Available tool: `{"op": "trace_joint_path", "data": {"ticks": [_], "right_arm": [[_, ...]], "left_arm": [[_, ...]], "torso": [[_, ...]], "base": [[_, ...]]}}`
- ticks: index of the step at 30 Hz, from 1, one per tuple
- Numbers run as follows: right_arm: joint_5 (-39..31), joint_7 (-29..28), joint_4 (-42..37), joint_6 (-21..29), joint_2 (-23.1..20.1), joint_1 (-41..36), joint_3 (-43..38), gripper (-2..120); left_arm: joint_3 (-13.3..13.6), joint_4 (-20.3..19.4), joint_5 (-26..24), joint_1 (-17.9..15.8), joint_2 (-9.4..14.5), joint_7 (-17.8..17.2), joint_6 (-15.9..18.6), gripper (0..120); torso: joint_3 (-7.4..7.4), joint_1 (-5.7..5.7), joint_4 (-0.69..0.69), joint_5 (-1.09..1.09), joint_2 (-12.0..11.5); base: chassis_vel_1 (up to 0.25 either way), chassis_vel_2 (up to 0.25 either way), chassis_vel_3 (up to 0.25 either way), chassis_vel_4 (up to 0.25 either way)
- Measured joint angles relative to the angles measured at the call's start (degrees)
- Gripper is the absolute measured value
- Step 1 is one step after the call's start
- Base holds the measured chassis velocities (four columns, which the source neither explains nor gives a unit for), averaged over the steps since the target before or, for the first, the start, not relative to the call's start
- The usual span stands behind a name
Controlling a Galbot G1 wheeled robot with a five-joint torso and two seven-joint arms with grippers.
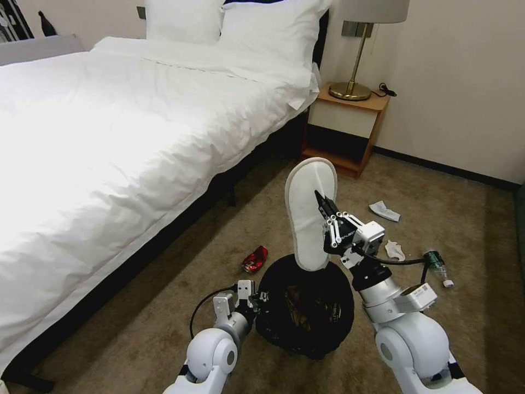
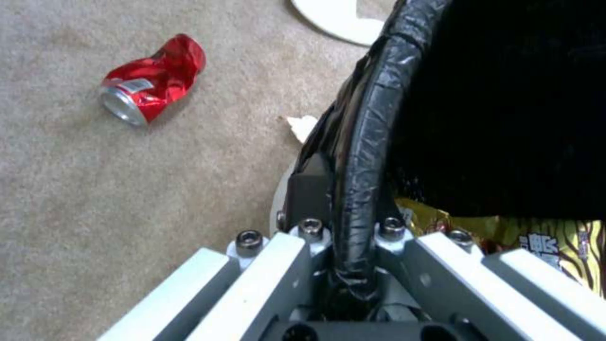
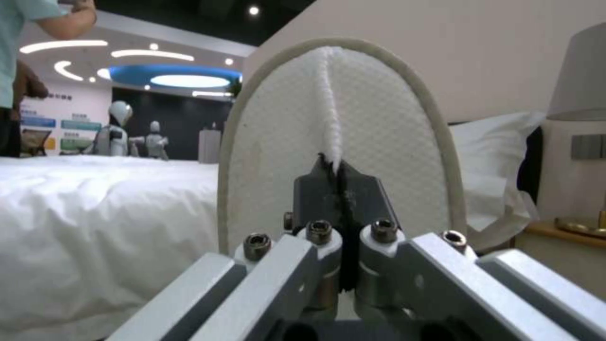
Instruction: Pick up the trash bin, then pick up the garbage on the floor and place it into the trash bin.
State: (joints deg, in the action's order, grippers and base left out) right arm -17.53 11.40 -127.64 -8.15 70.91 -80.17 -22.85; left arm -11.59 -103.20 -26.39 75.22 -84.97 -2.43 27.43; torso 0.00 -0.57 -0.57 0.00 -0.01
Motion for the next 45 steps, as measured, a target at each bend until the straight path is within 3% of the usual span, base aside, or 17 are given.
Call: {"op": "trace_joint_path", "data": {"ticks": [18,40,43,45], "right_arm": [[4.5,1.4,4.7,-3.4,2.4,-3.3,1.7,0],[6.7,4.6,11.5,-7.8,3.6,-5.9,0.9,0],[6.8,5.1,12.1,-8.0,3.7,-6.0,1.0,5],[7.0,5.3,12.3,-8.0,3.9,-5.8,0.9,19]], "left_arm": [[-0.4,-3.6,-2.0,-1.7,-0.3,-0.7,-0.1,0],[-1.6,-7.9,-3.7,-1.1,-0.4,-1.6,-0.5,0],[-1.9,-8.2,-3.9,-1.0,-0.3,-1.7,-0.4,0],[-2.4,-8.3,-4.1,-1.0,-0.2,-1.8,-0.3,0]], "torso": [[0.00,0.00,0.00,0.00,0.0],[0.00,0.00,0.00,0.00,0.0],[0.00,0.00,0.00,0.00,0.0],[0.00,0.00,0.00,0.00,0.0]], "base": [[0.000,0.000,0.000,0.000],[0.000,0.000,0.000,0.000],[0.000,0.000,0.000,0.000],[0.000,0.000,0.000,0.000]]}}
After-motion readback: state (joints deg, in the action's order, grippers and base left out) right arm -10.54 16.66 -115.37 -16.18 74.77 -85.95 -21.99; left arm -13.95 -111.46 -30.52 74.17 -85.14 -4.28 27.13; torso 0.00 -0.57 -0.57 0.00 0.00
